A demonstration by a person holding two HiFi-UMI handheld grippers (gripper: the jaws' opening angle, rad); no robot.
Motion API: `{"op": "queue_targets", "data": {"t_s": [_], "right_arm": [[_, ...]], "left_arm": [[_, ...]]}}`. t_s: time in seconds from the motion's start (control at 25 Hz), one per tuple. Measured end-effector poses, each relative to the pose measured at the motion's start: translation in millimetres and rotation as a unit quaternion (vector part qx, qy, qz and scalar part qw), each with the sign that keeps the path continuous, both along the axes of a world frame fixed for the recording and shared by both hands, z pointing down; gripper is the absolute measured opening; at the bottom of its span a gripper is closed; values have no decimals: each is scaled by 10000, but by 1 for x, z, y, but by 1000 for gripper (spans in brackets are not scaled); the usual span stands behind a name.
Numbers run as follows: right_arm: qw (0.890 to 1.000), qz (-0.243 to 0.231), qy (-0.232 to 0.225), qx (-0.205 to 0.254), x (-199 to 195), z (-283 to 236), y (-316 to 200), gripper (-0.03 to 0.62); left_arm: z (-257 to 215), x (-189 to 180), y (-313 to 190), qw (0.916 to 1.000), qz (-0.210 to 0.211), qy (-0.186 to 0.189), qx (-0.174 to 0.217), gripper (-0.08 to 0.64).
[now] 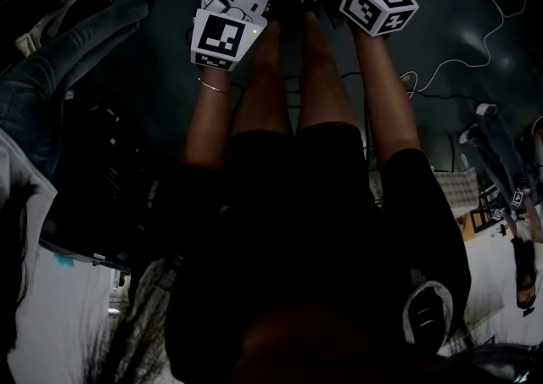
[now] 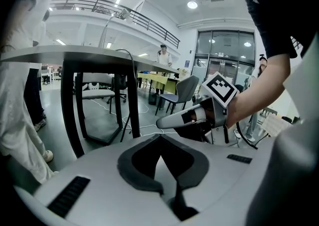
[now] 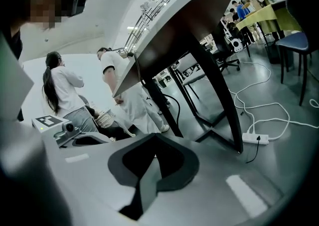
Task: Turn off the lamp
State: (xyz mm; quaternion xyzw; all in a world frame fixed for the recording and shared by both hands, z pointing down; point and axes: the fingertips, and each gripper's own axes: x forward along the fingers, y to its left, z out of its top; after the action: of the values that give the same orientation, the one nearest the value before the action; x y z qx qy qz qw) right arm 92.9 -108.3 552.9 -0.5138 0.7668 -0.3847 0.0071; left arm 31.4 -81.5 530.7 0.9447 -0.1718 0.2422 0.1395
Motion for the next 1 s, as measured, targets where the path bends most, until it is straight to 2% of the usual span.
{"op": "queue_targets", "data": {"t_s": [0.28,0.44,0.52,0.72,1.0], "right_arm": [[9999,-53,42,136,-6,-15,2,0],[9988,90,-190,452,-5,-32,4,0],[9985,78,-151,512,-7,-37,5,0],[9985,-112,408,341,-10,-45,8,0],[9990,55,417,135,-16,-66,10,-2]], "left_arm": [[-6,-3,1,10000,-25,40,-48,6],[-14,-4,2,9999,25,101,11,6],[-18,-4,4,9998,118,120,66,6],[-30,-6,0,9998,76,192,83,6],[-57,-14,-5,9997,-48,185,165,6]]}}
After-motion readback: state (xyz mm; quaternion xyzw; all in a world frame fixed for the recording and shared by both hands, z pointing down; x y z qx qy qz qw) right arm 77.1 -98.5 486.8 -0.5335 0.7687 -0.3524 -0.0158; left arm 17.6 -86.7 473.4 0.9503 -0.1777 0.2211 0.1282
